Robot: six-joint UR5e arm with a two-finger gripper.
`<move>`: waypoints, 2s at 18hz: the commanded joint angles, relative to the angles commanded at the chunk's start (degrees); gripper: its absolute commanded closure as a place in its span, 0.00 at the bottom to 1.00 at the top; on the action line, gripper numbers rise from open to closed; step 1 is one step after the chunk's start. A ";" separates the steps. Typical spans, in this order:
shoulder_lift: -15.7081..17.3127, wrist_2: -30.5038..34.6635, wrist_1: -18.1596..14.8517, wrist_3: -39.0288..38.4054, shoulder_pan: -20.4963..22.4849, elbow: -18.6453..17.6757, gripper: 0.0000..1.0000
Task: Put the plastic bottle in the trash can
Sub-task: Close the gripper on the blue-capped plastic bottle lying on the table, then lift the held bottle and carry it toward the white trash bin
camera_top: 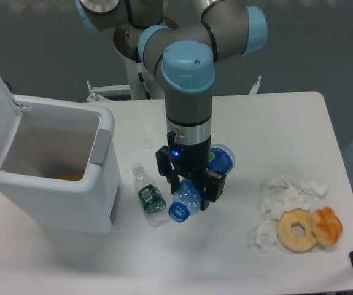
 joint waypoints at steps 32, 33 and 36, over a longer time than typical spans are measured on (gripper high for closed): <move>12.21 -33.31 4.04 -28.04 2.55 3.25 0.26; 12.30 -33.40 3.96 -28.39 1.94 3.25 0.26; 12.65 -33.40 4.04 -30.32 -0.87 3.16 0.25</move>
